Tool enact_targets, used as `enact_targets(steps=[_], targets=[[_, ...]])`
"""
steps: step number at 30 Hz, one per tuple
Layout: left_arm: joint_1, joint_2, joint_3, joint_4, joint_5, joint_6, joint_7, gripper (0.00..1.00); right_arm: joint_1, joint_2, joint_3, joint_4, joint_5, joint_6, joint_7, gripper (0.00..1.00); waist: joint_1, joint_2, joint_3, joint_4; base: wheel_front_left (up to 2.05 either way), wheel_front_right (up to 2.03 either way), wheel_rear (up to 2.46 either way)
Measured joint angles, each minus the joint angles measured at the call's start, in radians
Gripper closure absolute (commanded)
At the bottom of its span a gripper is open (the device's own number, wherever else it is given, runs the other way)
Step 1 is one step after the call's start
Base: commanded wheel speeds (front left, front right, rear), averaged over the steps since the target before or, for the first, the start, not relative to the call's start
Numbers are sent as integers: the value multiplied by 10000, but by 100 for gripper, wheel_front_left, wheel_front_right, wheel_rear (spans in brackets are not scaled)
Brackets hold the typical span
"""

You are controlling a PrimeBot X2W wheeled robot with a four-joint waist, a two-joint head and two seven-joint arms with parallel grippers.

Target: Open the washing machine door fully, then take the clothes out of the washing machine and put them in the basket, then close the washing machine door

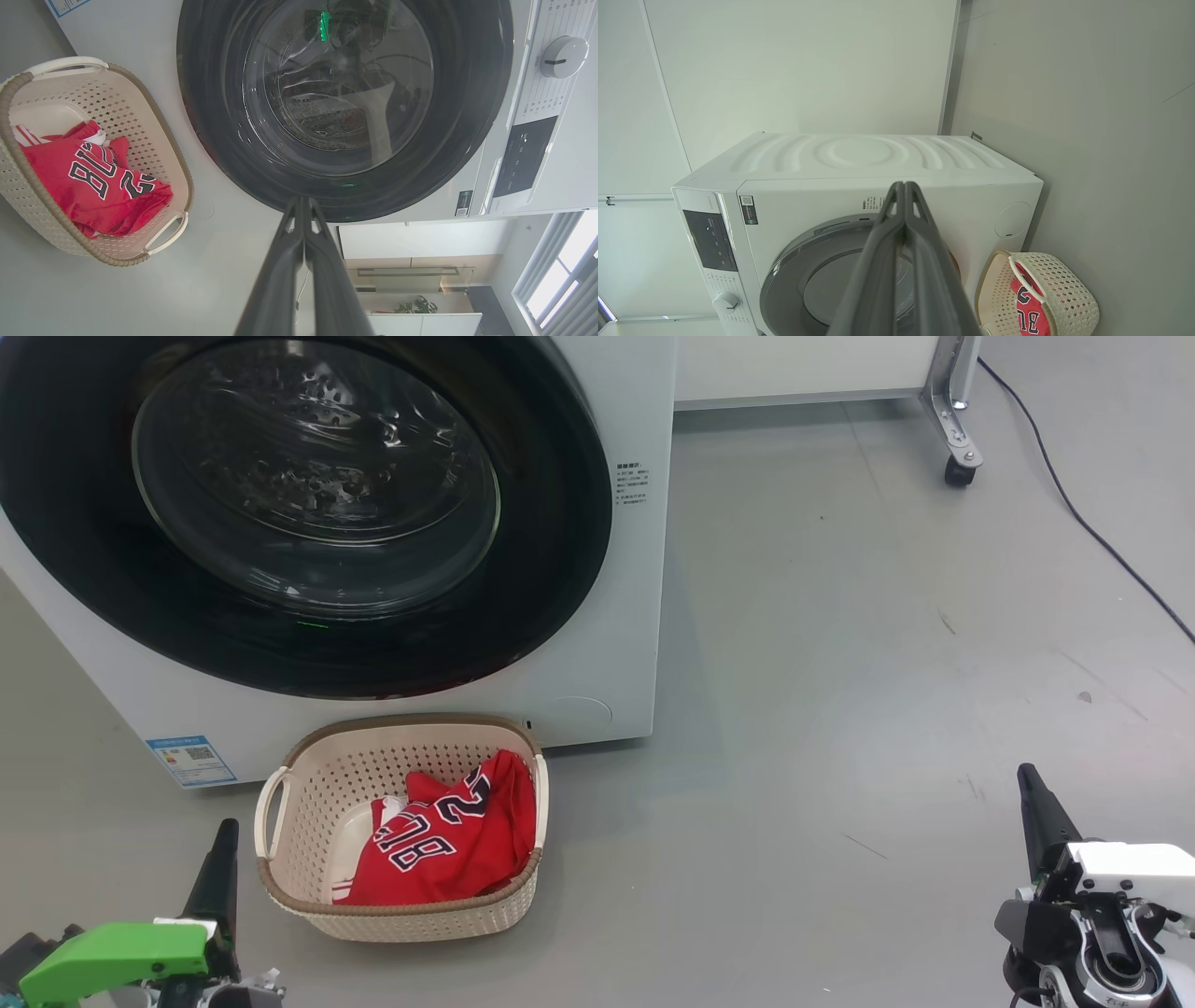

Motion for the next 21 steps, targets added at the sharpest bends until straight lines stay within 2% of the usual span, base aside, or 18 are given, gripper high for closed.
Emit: enact_targets(steps=[21], targets=[[-10,-2,19,77,2,-75,2,100,-9,4,-27,46,0,19,12,100,0,0,-3,0,0,0,0]])
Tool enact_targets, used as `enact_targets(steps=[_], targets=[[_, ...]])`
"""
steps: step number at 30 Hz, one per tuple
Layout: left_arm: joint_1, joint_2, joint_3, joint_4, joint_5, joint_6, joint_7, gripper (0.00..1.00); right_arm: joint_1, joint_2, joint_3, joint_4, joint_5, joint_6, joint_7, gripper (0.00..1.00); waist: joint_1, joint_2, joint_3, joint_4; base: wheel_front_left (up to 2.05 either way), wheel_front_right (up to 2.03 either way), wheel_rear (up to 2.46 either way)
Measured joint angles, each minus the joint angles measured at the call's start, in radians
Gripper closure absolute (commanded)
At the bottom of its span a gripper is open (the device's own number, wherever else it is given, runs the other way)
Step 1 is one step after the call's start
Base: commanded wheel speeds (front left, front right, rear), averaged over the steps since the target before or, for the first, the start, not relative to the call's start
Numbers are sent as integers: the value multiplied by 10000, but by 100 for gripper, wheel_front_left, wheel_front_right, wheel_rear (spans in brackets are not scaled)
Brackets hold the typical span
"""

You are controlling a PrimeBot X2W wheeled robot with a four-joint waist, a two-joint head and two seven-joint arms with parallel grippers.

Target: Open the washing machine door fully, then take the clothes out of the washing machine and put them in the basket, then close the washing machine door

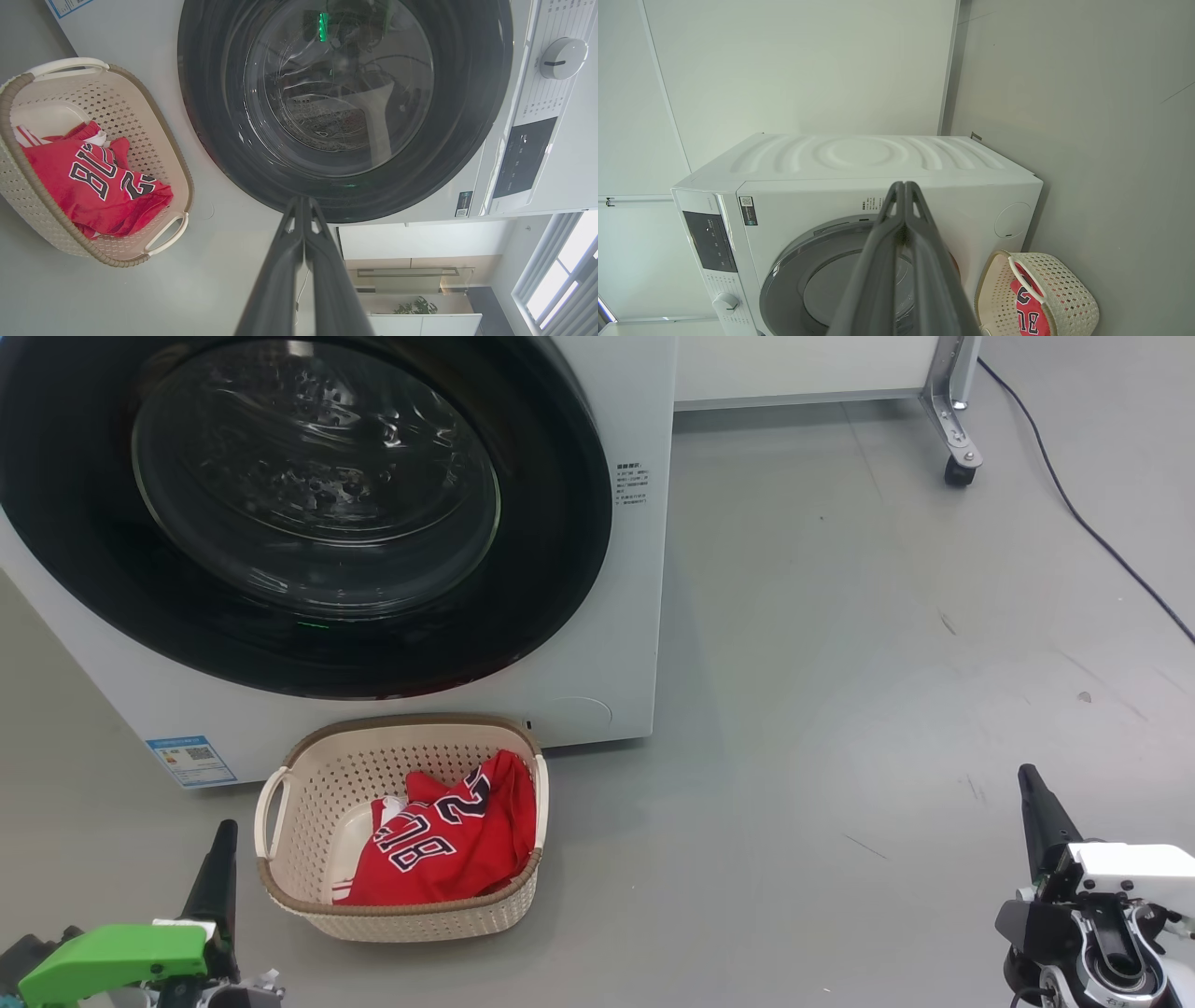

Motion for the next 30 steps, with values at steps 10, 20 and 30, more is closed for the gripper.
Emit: enact_targets(steps=[10,20,30], targets=[[-6,0,10,13,0,0,10,100,-2,4,-10,19,0,12,2,100,0,0,-1,0,0,0,0],[-12,-2,19,48,0,0,12,100,-4,6,-19,29,-2,12,8,100,0,0,-2,0,0,0,0],[-17,-6,29,63,0,0,42,100,-6,10,-29,52,-2,12,29,100,0,0,-3,0,0,0,0]])
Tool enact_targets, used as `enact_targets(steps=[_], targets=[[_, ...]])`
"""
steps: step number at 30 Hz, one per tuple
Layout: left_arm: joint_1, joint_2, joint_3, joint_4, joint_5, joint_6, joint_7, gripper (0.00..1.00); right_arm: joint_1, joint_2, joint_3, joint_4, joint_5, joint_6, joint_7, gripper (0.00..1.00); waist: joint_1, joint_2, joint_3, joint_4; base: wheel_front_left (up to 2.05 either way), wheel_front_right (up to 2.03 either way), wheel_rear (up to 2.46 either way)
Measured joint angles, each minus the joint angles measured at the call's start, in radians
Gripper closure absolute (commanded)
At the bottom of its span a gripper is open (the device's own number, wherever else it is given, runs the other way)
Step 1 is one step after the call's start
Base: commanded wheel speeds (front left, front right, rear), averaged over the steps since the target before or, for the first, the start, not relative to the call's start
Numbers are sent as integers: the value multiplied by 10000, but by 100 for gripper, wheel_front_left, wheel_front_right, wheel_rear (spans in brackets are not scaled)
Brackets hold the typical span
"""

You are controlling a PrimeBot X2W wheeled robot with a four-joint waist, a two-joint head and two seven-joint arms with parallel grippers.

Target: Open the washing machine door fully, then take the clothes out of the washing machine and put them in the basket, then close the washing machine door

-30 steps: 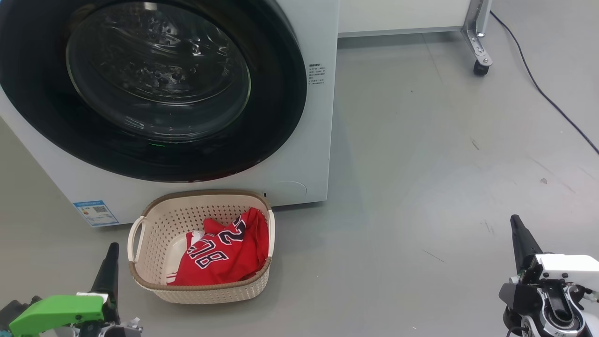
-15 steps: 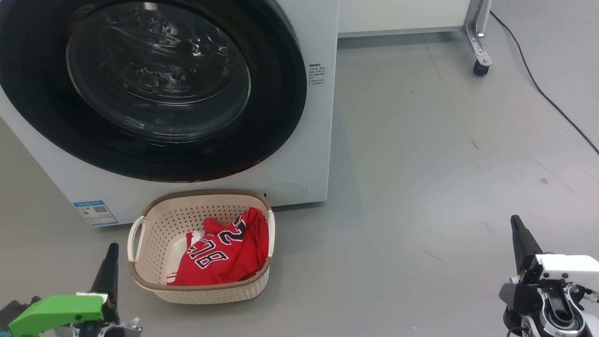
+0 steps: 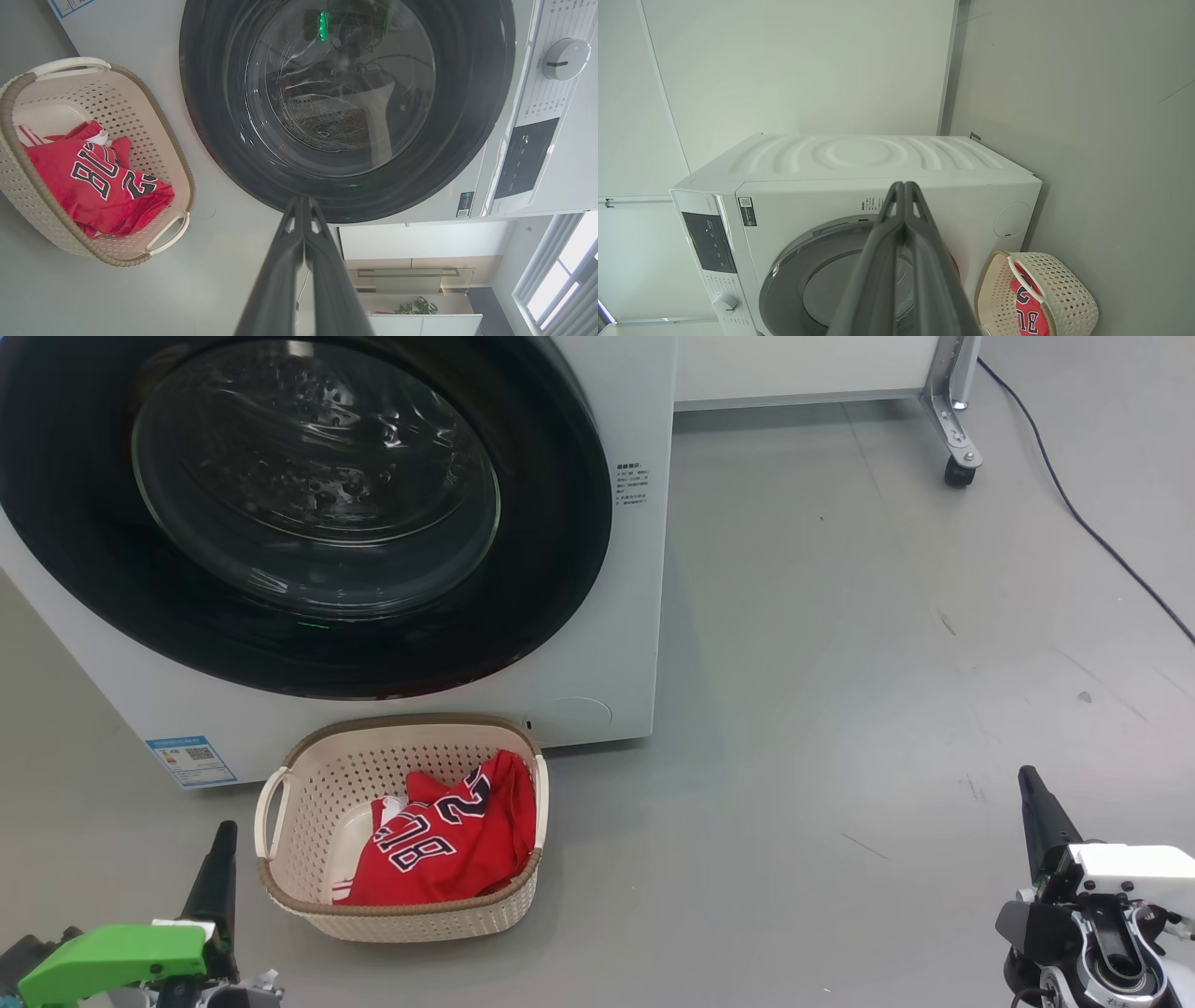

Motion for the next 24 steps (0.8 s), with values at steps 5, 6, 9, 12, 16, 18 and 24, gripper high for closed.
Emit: enact_targets(steps=[5,6,9,12,16,18,24], targets=[[-3,0,4,6,0,0,0,100,0,2,-6,8,0,2,0,100,0,0,0,0,0,0,0],[-3,-2,6,6,0,-2,0,100,0,2,-6,10,0,2,0,100,0,0,0,0,0,0,0],[-5,-2,8,10,0,-2,0,100,-1,4,-13,12,0,2,0,100,0,0,0,0,0,0,0],[-8,-2,13,17,0,-2,4,100,-1,6,-17,15,0,2,0,100,0,0,0,0,0,0,0],[-12,-4,17,23,0,-2,15,100,-1,8,-21,19,0,50,0,100,0,0,-1,0,0,0,0],[-15,-6,19,25,0,-2,15,100,-2,8,-23,19,0,50,0,100,0,0,-1,0,0,0,0],[-19,-8,27,31,2,-2,44,100,-3,12,-31,23,0,50,2,100,0,0,-1,0,0,0,0]])
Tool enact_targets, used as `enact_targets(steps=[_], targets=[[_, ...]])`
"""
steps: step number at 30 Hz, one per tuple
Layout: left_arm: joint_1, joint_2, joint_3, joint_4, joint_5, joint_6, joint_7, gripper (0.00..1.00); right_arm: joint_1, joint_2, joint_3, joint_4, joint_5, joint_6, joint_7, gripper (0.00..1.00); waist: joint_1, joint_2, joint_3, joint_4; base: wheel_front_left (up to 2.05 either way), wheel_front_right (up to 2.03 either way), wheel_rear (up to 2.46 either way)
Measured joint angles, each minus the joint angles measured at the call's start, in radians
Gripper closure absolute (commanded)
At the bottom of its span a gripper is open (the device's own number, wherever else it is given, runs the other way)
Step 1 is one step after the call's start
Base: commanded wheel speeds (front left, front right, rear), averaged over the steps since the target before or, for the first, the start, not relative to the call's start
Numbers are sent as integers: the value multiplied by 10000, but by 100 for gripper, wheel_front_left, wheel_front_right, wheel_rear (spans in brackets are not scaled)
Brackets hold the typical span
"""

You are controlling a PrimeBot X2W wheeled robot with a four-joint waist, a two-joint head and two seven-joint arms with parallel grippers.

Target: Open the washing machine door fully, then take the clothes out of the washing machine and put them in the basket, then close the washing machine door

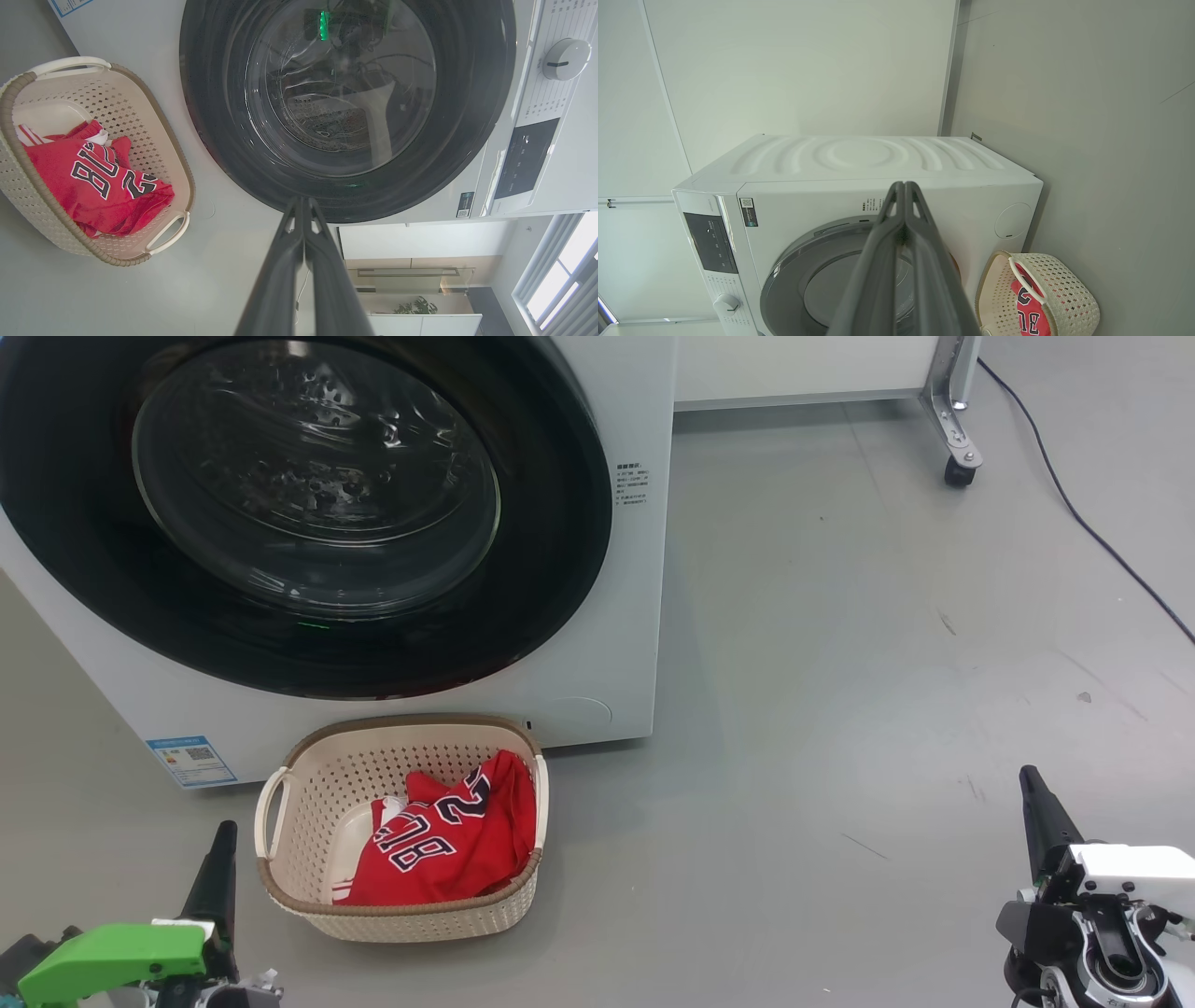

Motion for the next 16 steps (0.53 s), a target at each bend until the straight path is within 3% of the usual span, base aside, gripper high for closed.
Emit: enact_targets(steps=[16], targets=[[-6,-8,23,2,2,0,4,100,-2,19,-19,0,-2,0,4,100,0,0,0,0,0,0,0]])
